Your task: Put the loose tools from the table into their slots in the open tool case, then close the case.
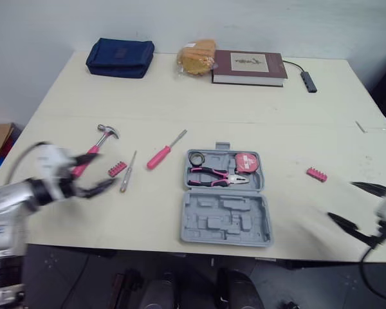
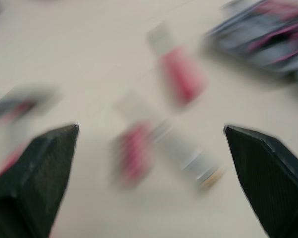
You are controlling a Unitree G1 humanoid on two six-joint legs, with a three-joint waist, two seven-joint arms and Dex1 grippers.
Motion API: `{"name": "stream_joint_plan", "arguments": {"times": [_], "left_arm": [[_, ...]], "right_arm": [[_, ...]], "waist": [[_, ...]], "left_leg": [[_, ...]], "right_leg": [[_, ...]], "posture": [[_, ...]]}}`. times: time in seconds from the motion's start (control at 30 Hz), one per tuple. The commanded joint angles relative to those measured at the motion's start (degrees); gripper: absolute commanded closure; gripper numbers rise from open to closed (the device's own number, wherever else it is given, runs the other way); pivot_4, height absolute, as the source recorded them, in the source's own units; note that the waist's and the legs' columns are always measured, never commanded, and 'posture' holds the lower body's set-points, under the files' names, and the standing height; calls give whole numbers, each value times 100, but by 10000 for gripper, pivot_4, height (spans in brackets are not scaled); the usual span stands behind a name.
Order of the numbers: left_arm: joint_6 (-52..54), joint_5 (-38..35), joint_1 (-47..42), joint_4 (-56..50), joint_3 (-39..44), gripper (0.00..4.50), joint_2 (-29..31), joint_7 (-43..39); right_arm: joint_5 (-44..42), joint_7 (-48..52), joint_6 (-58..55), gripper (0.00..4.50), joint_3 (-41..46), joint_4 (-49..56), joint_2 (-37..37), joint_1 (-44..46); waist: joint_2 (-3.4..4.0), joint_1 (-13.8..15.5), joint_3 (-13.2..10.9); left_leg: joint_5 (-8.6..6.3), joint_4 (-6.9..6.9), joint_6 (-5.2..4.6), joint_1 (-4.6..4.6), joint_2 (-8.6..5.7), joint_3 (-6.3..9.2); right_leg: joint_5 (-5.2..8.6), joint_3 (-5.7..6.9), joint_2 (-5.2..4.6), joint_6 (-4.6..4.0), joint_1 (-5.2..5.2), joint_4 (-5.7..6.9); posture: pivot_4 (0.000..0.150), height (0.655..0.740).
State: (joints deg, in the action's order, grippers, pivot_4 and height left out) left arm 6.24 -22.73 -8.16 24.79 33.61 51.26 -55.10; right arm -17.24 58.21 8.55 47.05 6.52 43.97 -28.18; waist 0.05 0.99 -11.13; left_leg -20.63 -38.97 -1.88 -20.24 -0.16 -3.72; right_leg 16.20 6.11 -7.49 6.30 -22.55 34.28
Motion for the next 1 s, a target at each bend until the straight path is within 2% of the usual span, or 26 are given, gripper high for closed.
{"name": "stream_joint_plan", "arguments": {"times": [0.03,0.13,0.23,0.43,0.6,0.7,0.83,1.0], "left_arm": [[-658,19,-145,721,377,213,283,105],[-1048,145,-162,1664,524,213,705,140],[-1335,129,-101,2525,777,213,1026,514],[-1554,28,264,2712,882,213,1002,496],[-1256,-234,406,1930,872,213,700,479],[-306,-474,64,1358,783,213,528,883],[869,-632,-122,-121,147,213,177,1108],[1859,-712,-99,-1575,-529,213,86,1056]], "right_arm": [[-242,-1,318,0,306,-254,-101,-37],[-223,-12,795,0,376,-669,-352,-204],[-445,-305,1020,0,771,-1381,-499,-198],[-332,-334,1653,0,716,-2093,-501,-386],[-314,-391,1647,0,257,-1904,-401,-83],[-373,-564,1471,0,-277,-1353,-404,504],[-1047,-350,804,0,-1006,-376,-407,1016],[-1532,-326,144,0,-1548,632,-374,1380]], "waist": [[0,-7,0],[-7,-20,4],[-4,-24,3],[0,-95,1],[-1,-139,2],[-2,-161,3],[10,-161,1],[9,-89,1]], "left_leg": [[-3,-1,-6,1,-2,-6],[-13,-10,-22,6,-10,-18],[-29,-8,8,8,-7,-14],[-36,-5,18,12,-6,-16],[-35,-5,22,17,-4,-15],[-35,-5,26,18,-4,-15],[-30,-10,27,17,-5,-15],[-15,-12,0,4,-4,-3]], "right_leg": [[0,1,-4,0,0,2],[-7,-14,-28,13,3,-3],[-5,-16,-29,9,-1,-14],[-2,-27,-35,4,-1,-9],[2,-55,-40,-4,-1,5],[4,-58,-40,-7,-4,13],[4,-57,-40,-7,-6,44],[4,-33,-31,-8,-13,49]], "posture": [[1500,7400],[1500,7400],[1500,7400],[1500,7400],[1500,7400],[1500,7400],[1500,7400],[1500,7400]]}}
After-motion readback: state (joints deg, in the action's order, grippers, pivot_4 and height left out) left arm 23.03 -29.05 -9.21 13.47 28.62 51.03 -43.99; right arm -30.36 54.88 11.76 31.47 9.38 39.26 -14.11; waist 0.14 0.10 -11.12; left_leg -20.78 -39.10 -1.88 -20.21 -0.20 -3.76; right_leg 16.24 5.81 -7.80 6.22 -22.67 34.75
